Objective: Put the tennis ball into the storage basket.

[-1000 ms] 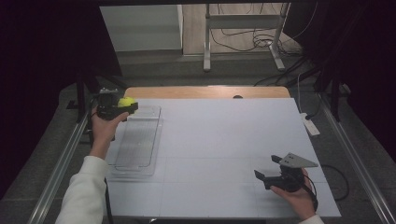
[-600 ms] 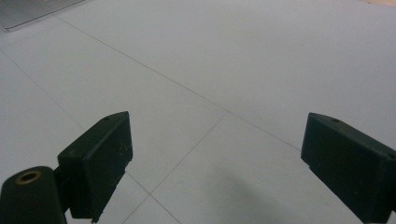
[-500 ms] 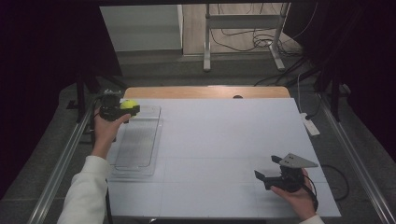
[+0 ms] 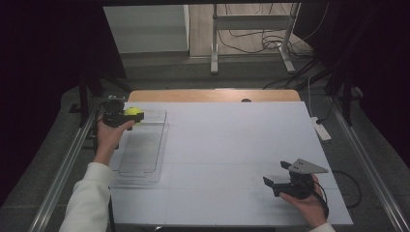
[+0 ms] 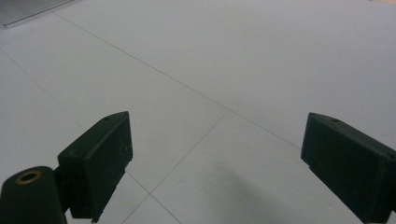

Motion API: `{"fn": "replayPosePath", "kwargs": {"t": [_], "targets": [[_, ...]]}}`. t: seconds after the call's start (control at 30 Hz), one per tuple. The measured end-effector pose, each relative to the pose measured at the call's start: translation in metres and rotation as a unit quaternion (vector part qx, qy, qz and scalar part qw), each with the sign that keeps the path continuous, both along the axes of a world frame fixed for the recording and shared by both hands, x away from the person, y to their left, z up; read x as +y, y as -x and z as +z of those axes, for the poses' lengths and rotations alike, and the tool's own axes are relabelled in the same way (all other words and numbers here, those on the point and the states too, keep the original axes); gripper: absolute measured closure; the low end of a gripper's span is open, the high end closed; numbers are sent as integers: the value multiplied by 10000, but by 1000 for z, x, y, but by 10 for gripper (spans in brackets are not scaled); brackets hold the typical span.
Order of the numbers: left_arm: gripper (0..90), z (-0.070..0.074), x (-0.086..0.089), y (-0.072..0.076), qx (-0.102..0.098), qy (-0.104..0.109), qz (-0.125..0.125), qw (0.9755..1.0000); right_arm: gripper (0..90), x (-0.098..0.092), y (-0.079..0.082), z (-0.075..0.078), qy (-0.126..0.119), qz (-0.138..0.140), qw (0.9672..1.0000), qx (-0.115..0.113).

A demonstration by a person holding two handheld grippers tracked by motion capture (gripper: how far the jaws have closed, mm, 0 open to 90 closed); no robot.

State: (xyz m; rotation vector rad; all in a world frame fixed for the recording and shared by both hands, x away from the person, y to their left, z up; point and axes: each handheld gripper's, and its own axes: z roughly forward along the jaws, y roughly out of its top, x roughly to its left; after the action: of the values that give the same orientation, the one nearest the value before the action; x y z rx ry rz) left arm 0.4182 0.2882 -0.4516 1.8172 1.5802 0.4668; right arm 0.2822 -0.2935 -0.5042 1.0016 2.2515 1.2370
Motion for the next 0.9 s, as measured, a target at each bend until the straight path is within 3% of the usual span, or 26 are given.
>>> {"fn": "replayPosePath", "kwargs": {"t": [0.17,0.9], "targets": [[261,-3,-3,-3,66,-8,-40,10000,95,0,0,0,3,5,10000,2],[260,-16,-19,-13,485,-471,-288,9973,95,0,0,-1,-10,26,10000,7]]}}
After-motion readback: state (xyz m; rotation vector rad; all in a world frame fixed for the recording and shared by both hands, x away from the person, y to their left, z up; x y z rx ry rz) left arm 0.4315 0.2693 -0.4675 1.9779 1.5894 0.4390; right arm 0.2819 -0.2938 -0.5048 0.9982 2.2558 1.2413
